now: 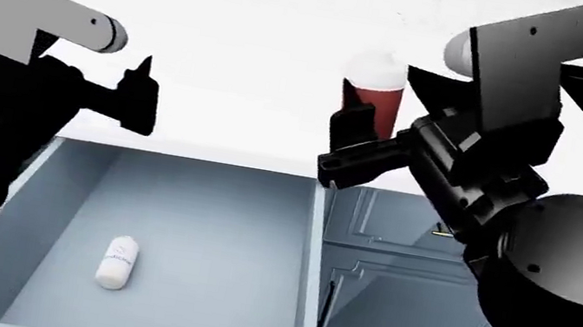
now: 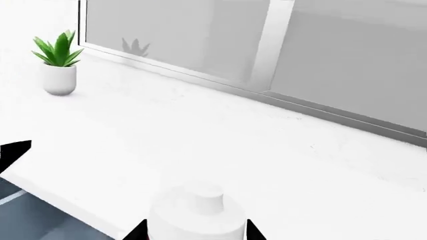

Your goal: Pick and place the shaker into the drawer. Then close the cabinet.

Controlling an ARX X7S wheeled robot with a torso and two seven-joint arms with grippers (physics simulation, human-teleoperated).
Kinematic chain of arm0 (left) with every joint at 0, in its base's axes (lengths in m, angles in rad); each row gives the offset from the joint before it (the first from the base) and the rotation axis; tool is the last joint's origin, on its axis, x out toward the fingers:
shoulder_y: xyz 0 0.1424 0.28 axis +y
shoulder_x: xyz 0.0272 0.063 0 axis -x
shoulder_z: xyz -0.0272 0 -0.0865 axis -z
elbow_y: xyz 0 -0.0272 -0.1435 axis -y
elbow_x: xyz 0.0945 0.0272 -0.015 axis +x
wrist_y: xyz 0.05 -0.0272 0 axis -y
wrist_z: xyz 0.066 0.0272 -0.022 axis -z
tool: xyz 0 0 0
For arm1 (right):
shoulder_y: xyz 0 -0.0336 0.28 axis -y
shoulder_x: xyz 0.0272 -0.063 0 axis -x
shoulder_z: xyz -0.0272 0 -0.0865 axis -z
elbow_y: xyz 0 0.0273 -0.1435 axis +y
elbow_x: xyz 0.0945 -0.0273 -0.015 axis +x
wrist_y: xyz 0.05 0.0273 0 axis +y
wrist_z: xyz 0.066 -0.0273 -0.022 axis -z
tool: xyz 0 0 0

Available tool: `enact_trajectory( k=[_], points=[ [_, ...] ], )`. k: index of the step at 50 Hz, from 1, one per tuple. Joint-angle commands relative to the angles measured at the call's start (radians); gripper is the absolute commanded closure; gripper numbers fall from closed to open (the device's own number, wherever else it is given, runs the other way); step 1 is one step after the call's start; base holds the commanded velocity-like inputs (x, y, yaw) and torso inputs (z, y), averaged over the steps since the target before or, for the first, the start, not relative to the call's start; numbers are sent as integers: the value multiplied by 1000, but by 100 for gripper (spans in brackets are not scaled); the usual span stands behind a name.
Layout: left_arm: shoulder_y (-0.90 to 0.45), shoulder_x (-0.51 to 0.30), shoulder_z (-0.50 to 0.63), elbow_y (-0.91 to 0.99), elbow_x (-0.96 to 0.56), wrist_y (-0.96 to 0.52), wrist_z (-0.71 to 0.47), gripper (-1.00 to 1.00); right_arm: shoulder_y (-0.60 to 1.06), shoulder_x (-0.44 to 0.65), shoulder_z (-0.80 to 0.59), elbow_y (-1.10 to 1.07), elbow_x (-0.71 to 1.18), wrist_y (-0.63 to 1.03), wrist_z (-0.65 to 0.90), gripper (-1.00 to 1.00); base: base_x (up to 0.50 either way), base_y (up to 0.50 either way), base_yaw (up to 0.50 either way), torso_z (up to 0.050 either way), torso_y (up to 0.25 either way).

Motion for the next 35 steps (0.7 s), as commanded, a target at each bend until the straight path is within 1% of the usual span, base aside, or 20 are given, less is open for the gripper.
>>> enact_trajectory(
  k=[1,5,8,12,14,18,21,23,25,27,32,35],
  points=[
    [-80,-21,-168,150,-170,-53,-114,-100,159,6,-147,201,-1,114,-202,100,0,0,0,0,0],
    [-110,-7,-226,162,-258,-67,-183,-100,225,-11,-273,281,-134,93,-403,100,0,0,0,0,0],
    [-128,2,-249,161,-305,-72,-216,-100,267,-31,-372,346,-231,44,-545,100,0,0,0,0,0],
    [-139,15,-260,159,-332,-71,-241,-100,290,-72,-487,424,-334,-35,-691,100,0,0,0,0,0],
    [-142,17,-257,161,-332,-71,-244,-100,287,-95,-528,455,-365,-67,-740,100,0,0,0,0,0],
    [-136,15,-251,171,-339,-76,-249,-100,264,-135,-598,503,-406,-113,-813,100,0,0,0,0,0],
    [-133,18,-254,173,-372,-82,-258,-100,228,-159,-632,532,-422,-145,-843,100,0,0,0,0,0],
    [-134,23,-262,169,-397,-81,-268,-100,189,-171,-660,550,-438,-171,-862,100,0,0,0,0,0],
    [-142,35,-284,138,-464,-79,-311,-100,161,-179,-682,570,-455,-194,-876,100,0,0,0,0,0],
    [-143,31,-282,147,-456,-77,-301,-100,133,-187,-701,590,-471,-217,-885,100,0,0,0,0,0],
    [-128,30,-301,162,-508,-68,-293,-100,80,-208,-741,659,-512,-279,-921,100,0,0,0,0,0],
    [-112,41,-327,180,-486,-36,-291,-100,45,-220,-760,698,-534,-317,-938,100,0,0,0,0,0]
  ],
)
